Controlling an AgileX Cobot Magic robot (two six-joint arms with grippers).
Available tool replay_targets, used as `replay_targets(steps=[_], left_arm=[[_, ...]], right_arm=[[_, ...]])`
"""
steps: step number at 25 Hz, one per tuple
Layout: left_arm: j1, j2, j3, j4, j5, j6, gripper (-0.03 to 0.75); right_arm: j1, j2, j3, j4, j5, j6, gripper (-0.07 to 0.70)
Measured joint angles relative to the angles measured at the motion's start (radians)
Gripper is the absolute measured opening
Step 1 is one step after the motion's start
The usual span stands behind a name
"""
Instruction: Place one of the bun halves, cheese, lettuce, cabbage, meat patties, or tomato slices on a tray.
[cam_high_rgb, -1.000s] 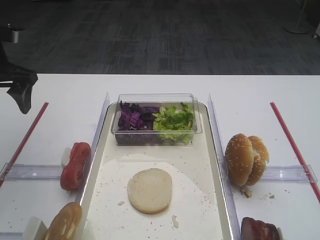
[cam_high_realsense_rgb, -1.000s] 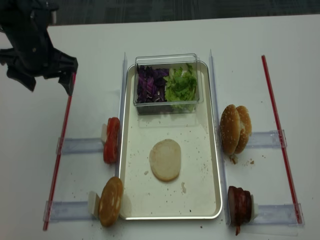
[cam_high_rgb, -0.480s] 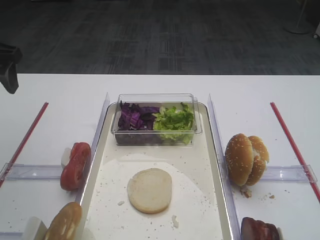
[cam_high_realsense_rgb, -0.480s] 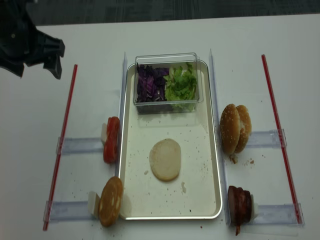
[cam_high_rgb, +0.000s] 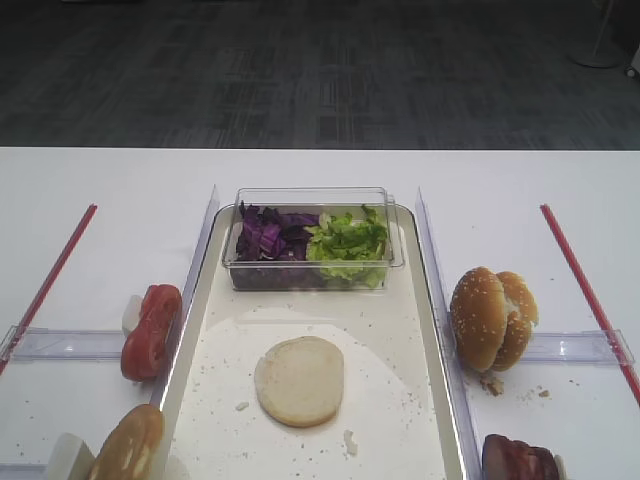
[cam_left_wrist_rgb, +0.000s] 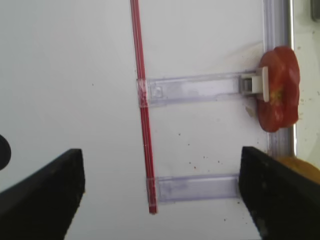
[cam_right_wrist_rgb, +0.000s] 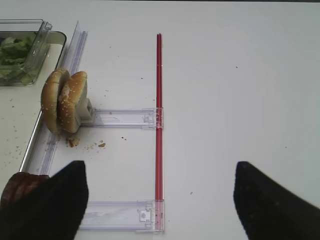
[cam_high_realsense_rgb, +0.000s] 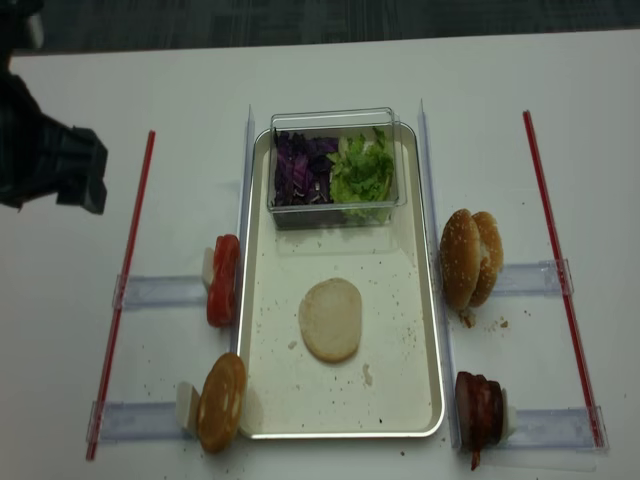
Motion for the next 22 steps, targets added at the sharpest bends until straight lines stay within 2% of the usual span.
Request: replay_targets(steps=[14, 22], left_arm=[[0.001, -0.512, 0.315, -0.037, 0.013, -0.043, 0.576], [0.001, -0.795, 0.447, -0.054, 0.024, -0.039, 0.576]], right_arm=[[0.0, 0.0, 0.0, 0.0, 0.0, 0.0, 0.613], [0.0, 0.0, 0.0, 0.0, 0.0, 0.0, 0.613]])
